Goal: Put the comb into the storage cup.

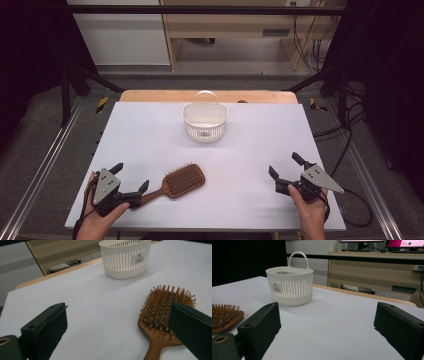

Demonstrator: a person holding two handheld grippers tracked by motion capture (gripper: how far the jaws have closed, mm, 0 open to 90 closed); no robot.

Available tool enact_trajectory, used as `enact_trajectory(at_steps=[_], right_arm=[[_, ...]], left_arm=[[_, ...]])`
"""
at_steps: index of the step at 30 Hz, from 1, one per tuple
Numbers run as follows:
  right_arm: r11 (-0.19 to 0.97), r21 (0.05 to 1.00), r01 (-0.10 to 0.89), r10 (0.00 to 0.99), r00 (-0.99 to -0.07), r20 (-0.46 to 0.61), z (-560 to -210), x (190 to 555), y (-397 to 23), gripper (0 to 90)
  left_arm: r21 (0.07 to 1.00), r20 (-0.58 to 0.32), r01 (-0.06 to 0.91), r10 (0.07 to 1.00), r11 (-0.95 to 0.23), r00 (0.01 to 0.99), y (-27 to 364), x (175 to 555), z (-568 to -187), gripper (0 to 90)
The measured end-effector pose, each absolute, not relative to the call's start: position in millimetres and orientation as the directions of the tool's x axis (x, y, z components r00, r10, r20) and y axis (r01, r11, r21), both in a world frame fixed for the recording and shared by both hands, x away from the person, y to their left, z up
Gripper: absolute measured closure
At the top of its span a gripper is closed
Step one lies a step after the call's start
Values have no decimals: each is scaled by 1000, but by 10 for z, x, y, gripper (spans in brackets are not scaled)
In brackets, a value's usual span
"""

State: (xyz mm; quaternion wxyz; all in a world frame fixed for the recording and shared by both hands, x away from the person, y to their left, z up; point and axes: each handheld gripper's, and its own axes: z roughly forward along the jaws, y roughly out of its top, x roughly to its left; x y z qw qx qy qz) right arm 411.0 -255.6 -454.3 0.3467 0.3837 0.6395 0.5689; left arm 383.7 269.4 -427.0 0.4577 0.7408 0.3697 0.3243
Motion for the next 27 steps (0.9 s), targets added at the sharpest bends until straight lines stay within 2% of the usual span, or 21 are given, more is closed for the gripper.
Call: enact_trajectory(at_steps=[3,9,14,27], right_arm=[[68,993,92,881,-472,-17,-4539,4105,-2541,71],[80,993,90,881,-473,-29,-4558,4099,-2503,69],[75,993,95,890,-455,-24,-4577,4097,-2504,69],[74,992,99,893,-450,-21,-4598,4106,-2520,68]], left_arm=[[879,167,293,818,-376,550,2668,3902,-4257,25],[811,163,361,770,-461,617,2607,3978,-4249,31],[760,123,391,705,-519,698,2515,3988,-4275,42],[667,160,431,682,-608,714,2387,4153,-4307,45]])
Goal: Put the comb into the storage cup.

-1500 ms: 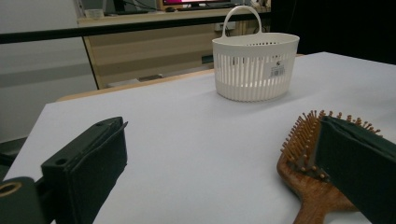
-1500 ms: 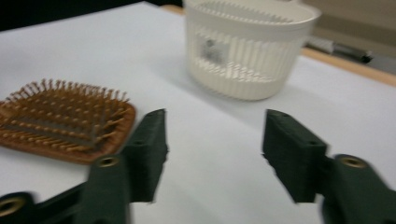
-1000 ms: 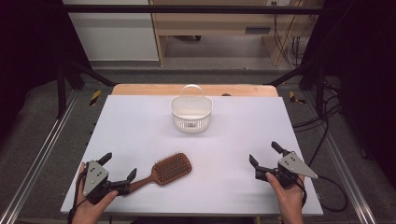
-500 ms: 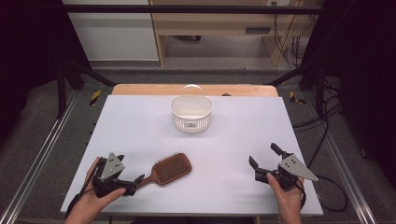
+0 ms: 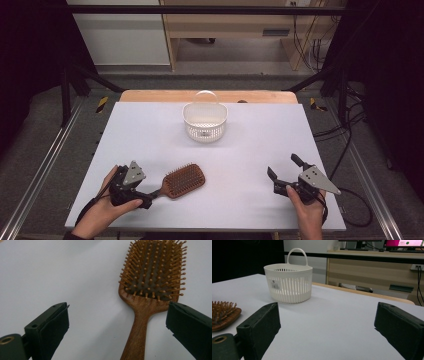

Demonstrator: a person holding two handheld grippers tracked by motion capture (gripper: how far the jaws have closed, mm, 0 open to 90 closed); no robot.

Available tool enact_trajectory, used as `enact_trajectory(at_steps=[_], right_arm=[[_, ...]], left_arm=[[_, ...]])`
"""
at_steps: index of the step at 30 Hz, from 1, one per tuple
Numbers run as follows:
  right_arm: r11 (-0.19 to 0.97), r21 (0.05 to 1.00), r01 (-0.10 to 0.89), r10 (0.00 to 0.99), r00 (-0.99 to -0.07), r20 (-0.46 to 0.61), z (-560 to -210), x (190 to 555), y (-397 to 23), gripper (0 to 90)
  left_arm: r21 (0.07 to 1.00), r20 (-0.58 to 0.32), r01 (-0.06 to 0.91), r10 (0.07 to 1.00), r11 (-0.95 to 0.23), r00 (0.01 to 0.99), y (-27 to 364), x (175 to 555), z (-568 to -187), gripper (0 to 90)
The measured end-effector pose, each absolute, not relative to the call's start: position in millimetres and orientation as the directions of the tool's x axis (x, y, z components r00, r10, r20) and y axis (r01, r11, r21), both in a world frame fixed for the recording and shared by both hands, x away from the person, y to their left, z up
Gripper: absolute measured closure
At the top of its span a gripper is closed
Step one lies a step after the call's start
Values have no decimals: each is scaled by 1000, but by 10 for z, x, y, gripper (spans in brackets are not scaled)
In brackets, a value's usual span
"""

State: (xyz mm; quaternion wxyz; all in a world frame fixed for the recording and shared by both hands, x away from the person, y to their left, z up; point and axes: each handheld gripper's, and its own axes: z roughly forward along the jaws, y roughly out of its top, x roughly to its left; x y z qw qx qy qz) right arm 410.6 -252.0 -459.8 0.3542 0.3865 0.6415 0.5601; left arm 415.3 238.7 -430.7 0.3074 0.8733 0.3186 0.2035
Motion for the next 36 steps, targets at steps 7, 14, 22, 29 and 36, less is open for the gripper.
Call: enact_trajectory(at_steps=[7,14,22,29,36], right_arm=[[75,992,104,892,-452,-20,-4605,4104,-2509,68],[76,992,104,894,-449,-21,-4605,4103,-2522,69],[88,990,106,890,-455,-31,-4613,4099,-2496,68],[90,990,108,889,-457,-31,-4617,4098,-2486,68],[86,990,109,889,-457,-27,-4618,4099,-2493,68]], left_arm=[[627,173,434,659,-647,732,2366,4177,-4336,46],[593,171,445,645,-672,745,2319,4201,-4356,44],[568,167,442,623,-694,764,2275,4236,-4398,45],[537,158,459,619,-708,770,2289,4264,-4415,48],[528,137,473,621,-705,772,2293,4262,-4456,51]])
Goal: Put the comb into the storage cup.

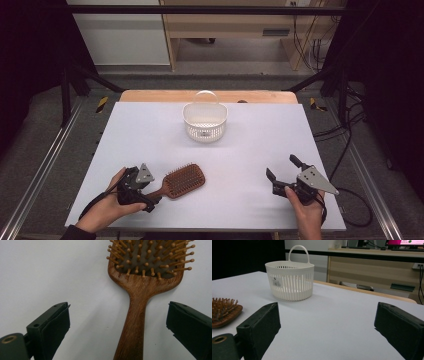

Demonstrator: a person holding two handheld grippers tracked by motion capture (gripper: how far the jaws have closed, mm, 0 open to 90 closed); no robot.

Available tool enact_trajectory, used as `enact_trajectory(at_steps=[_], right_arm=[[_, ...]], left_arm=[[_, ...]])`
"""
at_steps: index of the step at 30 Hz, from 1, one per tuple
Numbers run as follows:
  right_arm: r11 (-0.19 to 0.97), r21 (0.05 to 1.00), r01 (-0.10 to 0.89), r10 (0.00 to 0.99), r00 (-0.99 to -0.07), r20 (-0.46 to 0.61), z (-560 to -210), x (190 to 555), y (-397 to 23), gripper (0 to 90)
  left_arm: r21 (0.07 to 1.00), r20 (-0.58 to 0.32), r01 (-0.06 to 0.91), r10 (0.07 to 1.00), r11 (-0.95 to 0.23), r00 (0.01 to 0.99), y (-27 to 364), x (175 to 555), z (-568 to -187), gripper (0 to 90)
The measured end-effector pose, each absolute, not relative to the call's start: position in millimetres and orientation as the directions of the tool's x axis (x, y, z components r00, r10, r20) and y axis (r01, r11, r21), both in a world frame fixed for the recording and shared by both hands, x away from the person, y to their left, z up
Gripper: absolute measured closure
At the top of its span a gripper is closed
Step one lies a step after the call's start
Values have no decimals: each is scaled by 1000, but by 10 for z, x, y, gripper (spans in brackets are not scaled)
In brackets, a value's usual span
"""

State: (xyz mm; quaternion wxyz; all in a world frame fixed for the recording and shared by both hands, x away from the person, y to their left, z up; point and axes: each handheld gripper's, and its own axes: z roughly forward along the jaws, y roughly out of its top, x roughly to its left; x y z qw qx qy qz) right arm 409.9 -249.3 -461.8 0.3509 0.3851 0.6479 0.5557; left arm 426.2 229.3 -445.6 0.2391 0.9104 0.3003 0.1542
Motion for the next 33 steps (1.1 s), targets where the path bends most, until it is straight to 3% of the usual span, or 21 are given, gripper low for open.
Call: enact_trajectory(at_steps=[6,15,33], right_arm=[[87,990,110,889,-456,-27,-4618,4098,-2491,68],[84,990,111,891,-454,-25,-4619,4101,-2496,68],[83,990,112,891,-454,-23,-4619,4103,-2508,68]], left_arm=[[517,130,470,609,-715,783,2275,4263,-4462,58],[508,116,473,601,-720,791,2275,4271,-4465,147],[423,57,455,524,-783,850,2104,4377,-4434,469]])
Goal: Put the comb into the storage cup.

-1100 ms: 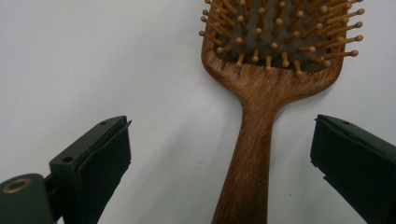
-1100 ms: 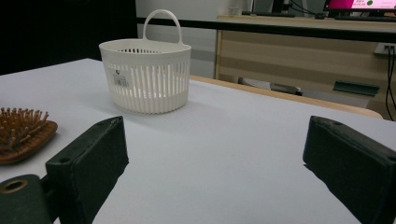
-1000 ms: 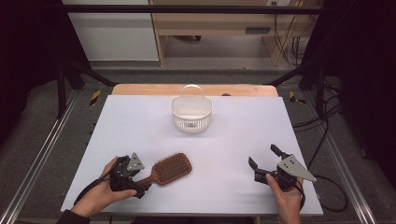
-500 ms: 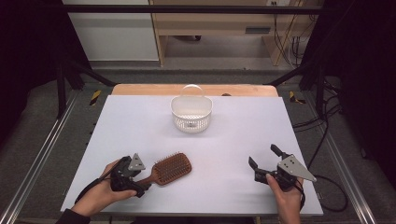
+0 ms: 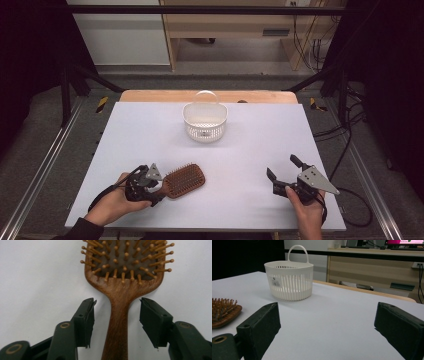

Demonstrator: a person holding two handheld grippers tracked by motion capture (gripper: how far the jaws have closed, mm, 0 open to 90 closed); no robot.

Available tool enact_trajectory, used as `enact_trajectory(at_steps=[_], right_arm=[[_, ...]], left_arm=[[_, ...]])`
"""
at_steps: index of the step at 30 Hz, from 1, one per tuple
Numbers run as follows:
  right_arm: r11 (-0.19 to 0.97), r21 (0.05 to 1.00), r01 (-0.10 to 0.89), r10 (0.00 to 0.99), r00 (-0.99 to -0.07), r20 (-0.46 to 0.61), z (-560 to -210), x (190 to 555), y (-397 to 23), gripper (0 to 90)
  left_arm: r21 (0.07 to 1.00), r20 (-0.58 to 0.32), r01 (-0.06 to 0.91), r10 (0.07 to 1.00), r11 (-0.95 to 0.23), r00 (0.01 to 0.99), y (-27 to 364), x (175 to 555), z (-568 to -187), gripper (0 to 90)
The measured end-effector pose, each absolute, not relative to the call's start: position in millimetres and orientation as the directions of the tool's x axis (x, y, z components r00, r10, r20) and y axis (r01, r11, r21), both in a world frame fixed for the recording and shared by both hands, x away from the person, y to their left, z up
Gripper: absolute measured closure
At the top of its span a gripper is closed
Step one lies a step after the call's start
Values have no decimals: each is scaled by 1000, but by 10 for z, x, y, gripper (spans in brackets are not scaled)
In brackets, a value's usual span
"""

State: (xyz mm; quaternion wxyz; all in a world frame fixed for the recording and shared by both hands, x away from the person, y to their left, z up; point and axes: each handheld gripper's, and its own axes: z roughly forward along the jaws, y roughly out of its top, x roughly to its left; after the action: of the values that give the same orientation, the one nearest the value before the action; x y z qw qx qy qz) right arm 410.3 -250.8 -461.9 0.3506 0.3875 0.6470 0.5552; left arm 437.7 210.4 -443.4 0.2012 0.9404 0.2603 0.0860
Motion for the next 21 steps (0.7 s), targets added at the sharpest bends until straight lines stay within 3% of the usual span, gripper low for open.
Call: enact_trajectory(at_steps=[8,21], right_arm=[[83,990,115,890,-455,-22,-4621,4104,-2505,68],[81,990,118,889,-458,-18,-4620,4106,-2504,68]], left_arm=[[385,57,444,502,-809,863,2066,4381,-4453,570],[347,55,436,483,-830,874,2037,4424,-4478,638]])
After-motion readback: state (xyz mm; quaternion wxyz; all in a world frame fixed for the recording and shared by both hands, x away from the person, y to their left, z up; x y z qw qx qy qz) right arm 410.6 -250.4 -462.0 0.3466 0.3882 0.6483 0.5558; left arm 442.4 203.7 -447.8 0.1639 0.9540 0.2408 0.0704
